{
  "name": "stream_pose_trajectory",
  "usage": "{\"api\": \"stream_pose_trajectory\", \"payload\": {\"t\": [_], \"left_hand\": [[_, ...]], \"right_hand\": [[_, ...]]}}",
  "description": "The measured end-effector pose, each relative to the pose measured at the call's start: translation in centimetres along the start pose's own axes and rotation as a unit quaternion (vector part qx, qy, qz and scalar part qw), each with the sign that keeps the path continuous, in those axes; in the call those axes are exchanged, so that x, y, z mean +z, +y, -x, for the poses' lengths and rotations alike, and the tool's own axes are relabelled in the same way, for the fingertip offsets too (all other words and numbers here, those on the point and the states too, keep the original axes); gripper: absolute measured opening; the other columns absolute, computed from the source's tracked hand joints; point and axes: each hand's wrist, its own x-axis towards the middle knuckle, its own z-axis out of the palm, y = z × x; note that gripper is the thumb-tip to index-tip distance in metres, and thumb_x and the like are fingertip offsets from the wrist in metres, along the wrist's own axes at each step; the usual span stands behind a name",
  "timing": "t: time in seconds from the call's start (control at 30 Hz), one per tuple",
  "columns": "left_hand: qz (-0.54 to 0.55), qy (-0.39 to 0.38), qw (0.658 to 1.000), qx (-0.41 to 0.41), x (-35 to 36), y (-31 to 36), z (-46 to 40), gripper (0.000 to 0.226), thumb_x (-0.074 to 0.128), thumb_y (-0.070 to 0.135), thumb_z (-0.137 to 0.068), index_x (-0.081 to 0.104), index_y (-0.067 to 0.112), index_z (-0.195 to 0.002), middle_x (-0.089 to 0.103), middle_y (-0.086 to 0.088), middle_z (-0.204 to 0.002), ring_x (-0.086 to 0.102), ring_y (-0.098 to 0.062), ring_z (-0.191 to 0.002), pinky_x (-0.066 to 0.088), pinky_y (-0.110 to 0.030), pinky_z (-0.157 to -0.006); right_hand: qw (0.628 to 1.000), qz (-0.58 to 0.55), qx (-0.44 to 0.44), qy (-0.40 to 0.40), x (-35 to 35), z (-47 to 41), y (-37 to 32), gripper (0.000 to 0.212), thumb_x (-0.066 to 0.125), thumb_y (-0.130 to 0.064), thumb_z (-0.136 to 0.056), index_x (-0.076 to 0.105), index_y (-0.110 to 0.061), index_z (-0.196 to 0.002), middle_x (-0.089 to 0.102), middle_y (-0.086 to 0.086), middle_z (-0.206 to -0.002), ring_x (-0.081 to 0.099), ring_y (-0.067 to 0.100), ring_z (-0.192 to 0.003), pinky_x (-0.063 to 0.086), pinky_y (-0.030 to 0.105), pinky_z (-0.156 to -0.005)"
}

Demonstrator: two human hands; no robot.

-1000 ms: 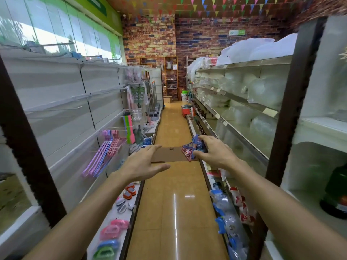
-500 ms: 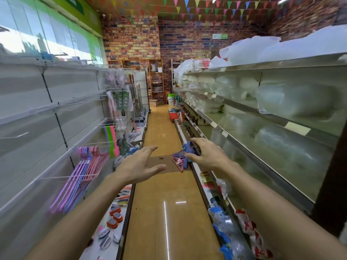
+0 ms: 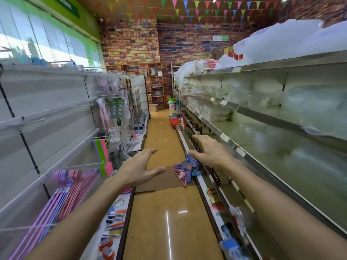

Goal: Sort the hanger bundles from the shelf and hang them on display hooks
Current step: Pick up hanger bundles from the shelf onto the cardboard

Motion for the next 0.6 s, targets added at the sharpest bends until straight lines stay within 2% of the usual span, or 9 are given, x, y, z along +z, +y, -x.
{"api": "stream_pose_trajectory", "payload": {"t": [0.33,0.6], "left_hand": [[0.013,-0.009,1.0,-0.027,3.9,-7.7,-14.7,0.091,0.046,0.08,-0.08,0.028,0.027,-0.152,0.04,0.006,-0.154,0.043,-0.01,-0.136,0.046,-0.042,-0.106],[0.03,0.002,0.999,-0.025,7.5,-15.1,-26.4,0.091,0.05,0.076,-0.082,0.027,0.025,-0.153,0.038,0.003,-0.156,0.043,-0.012,-0.137,0.043,-0.041,-0.109]], "right_hand": [[1.0,-0.002,-0.001,-0.029,4.4,-17.4,5.2,0.075,0.056,-0.059,-0.09,0.029,-0.028,-0.153,0.036,-0.002,-0.157,0.039,0.023,-0.14,0.035,0.048,-0.111],[0.999,0.008,-0.009,-0.031,9.5,-30.6,7.9,0.075,0.055,-0.061,-0.089,0.03,-0.029,-0.152,0.035,-0.004,-0.157,0.041,0.024,-0.139,0.038,0.049,-0.111]]}}
